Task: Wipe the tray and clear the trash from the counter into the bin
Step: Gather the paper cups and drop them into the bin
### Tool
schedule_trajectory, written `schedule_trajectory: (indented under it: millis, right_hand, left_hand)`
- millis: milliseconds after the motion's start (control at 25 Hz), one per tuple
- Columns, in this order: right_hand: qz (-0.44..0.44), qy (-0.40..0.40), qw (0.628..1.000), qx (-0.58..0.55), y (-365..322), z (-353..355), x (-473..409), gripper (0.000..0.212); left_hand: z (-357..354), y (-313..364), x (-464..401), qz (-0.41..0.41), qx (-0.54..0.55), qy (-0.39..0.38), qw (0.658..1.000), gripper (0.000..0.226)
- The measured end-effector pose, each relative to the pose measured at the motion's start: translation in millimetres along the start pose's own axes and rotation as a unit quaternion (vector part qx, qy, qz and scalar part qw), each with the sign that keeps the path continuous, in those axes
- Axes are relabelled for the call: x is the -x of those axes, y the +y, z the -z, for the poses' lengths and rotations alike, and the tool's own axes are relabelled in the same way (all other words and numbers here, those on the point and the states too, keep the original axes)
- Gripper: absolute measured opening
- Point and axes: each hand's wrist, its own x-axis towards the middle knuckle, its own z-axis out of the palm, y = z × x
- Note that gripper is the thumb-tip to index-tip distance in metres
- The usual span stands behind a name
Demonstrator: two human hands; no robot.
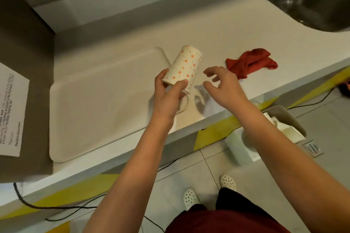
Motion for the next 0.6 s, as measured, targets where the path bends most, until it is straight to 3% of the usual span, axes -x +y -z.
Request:
schedule_trajectory:
  millis: [240, 600]
  right_hand:
    - [-0.017, 0.085, 0.996, -0.016, 54, 46, 23, 0.031]
    - [-0.062, 0.142, 0.988, -0.026, 212, 143, 56, 0.037]
  left_hand:
    - [-64, -31, 26, -0.016, -0.067, -0.114, 0.991, 0.067]
    - [-206, -121, 41, 0.069, -0.09, -0.184, 0.976, 0.055]
